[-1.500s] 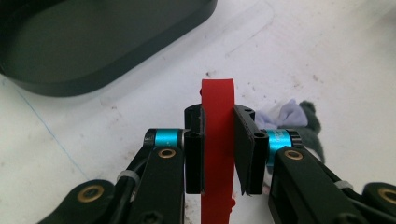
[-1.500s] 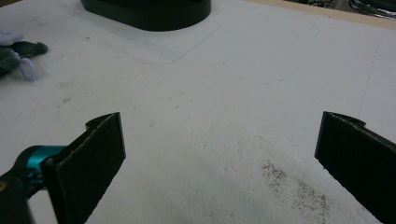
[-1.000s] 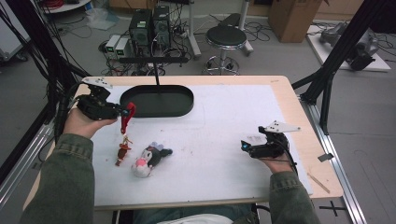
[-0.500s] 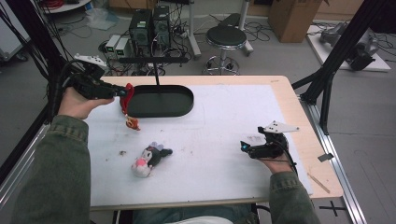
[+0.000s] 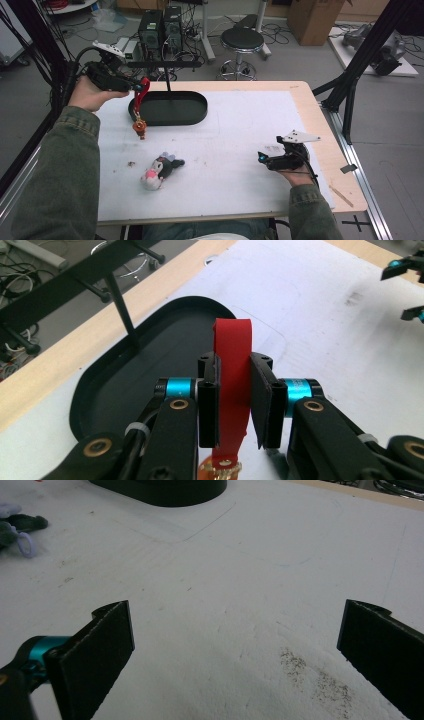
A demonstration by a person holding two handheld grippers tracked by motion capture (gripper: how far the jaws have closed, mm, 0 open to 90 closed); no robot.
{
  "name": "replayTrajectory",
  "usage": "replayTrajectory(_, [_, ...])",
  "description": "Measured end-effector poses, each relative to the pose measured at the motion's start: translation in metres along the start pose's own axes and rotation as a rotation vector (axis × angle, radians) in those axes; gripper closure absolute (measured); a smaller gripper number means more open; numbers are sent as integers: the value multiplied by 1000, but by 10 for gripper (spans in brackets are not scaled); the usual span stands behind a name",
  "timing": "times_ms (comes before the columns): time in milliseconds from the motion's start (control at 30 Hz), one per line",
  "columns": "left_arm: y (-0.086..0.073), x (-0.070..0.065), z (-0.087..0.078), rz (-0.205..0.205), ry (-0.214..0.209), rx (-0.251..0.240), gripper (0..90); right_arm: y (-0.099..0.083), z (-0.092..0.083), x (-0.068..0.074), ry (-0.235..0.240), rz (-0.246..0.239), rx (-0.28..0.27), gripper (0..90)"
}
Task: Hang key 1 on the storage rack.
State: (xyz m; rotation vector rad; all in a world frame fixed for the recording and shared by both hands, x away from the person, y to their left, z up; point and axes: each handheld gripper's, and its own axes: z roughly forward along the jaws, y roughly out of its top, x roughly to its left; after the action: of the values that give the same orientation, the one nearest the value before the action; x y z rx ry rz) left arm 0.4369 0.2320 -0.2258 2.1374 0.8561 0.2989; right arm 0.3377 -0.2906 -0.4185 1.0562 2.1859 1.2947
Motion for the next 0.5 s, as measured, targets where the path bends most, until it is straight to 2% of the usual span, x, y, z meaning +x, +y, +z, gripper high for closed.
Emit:
replayTrajectory(67, [1,3,2,1,13,-2,755,0,1,1,3,-7,4,7])
replayTrajectory(200, [4,13,3,-29,18,-34,754,0,1,1,3,-9,10,7])
replayTrajectory(500, [12,32,2,-66,48,-62,755,0,2,1,2,-12,14,6])
